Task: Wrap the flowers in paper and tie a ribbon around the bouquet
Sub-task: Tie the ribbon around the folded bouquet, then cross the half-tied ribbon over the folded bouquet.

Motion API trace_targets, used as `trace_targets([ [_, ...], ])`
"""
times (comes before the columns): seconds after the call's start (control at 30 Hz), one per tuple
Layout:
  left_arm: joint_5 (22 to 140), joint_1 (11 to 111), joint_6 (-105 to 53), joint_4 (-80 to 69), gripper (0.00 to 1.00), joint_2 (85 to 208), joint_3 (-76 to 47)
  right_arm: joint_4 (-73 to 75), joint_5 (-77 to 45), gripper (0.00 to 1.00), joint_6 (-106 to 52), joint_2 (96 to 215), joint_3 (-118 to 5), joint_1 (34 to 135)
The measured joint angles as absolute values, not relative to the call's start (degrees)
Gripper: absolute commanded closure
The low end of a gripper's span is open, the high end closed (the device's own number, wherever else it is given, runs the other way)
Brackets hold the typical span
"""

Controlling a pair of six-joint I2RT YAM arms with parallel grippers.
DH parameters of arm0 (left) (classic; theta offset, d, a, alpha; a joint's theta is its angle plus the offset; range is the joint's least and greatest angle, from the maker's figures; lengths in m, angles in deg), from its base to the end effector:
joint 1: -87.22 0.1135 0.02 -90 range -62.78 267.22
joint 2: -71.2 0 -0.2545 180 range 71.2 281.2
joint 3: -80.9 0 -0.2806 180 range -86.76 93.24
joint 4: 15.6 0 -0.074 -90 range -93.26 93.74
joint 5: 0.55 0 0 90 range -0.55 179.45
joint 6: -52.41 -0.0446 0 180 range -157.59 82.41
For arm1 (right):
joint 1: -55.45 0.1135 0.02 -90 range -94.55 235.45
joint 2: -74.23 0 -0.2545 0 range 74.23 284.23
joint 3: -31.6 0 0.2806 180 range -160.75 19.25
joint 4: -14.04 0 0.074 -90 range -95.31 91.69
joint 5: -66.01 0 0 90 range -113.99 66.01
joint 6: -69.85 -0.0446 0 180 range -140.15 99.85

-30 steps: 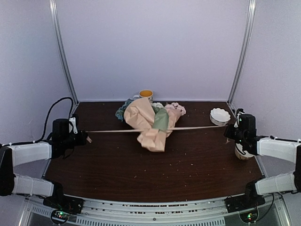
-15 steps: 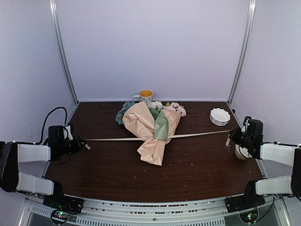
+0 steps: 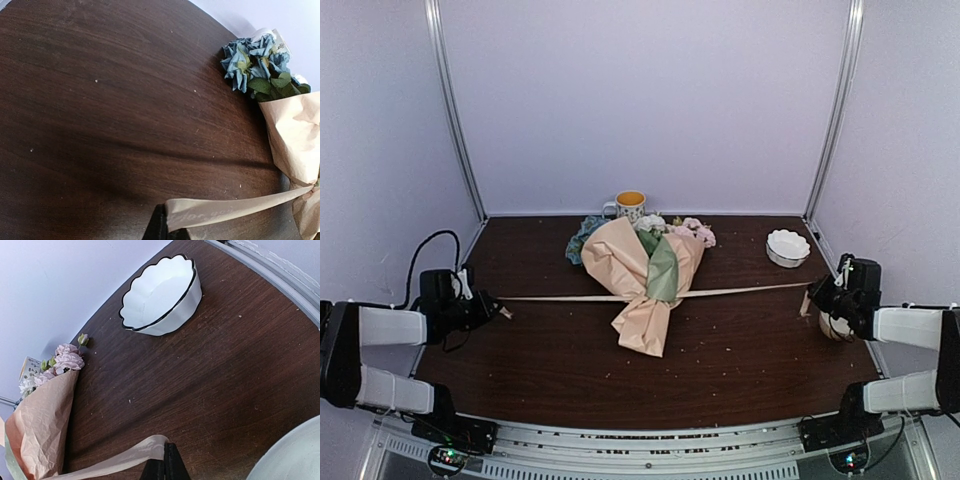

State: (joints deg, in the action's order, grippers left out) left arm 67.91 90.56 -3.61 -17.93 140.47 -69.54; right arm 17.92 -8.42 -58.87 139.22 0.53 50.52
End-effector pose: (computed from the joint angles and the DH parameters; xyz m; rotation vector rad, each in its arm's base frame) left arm 0.2381 -0.0025 0.1021 -0.5202 2.2026 -0.7077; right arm 0.2466 -0.0093 0.1290 0.6365 2.0417 0.6363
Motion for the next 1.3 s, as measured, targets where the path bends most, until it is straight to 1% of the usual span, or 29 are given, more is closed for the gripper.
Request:
trace_targets([
  [0.07,67.8,90.6,-3.9,-18.3,1.00,140.0,-69.5,17.6,-8.6,1.00,-57.8,139.0,0.1,51.3],
  [0.13,70.8,88.2,-5.0,-17.7,1.00,138.0,-69.4,15.4,-11.8,1.00,-55.8,138.1,-1.7,54.7],
  [0.27,78.7,77.0,-8.8,-14.9,1.00,130.1,-66.3,12.0,-17.9,1.00,-50.5,134.8,-8.5,65.4],
  [0.3,80.1,73.9,-10.2,-14.8,1.00,127.8,-65.0,11.4,-18.3,1.00,-49.0,134.5,-10.3,66.4],
  [0.33,81.1,71.4,-11.6,-14.7,1.00,125.7,-63.7,10.8,-18.7,1.00,-47.2,133.1,-12.5,71.6],
  [0.43,82.9,66.1,-15.8,-13.8,1.00,121.0,-59.8,9.2,-17.9,1.00,-42.2,131.3,-17.0,78.2],
  [0.57,83.1,60.1,-21.6,-12.6,1.00,117.7,-54.3,7.0,-11.4,1.00,-35.7,130.2,-21.0,84.5],
  [0.73,80.3,50.9,-28.4,-12.1,1.00,115.2,-52.2,4.7,0.9,1.00,-30.5,125.1,-22.0,90.2],
  [0.83,77.9,45.3,-31.9,-10.2,1.00,114.8,-50.3,3.6,8.2,1.00,-29.2,121.8,-23.5,91.0],
  [1.0,74.1,37.4,-37.0,-5.7,1.00,116.5,-43.8,-1.0,18.9,1.00,-26.7,118.5,-28.7,91.2],
  [1.17,72.6,29.9,-41.4,-1.3,1.00,118.2,-39.6,-14.3,26.4,1.00,-20.3,116.6,-34.5,91.2],
  [1.3,71.9,28.2,-43.4,0.7,1.00,118.4,-38.2,-22.5,31.4,1.00,-16.3,114.7,-35.8,91.2],
])
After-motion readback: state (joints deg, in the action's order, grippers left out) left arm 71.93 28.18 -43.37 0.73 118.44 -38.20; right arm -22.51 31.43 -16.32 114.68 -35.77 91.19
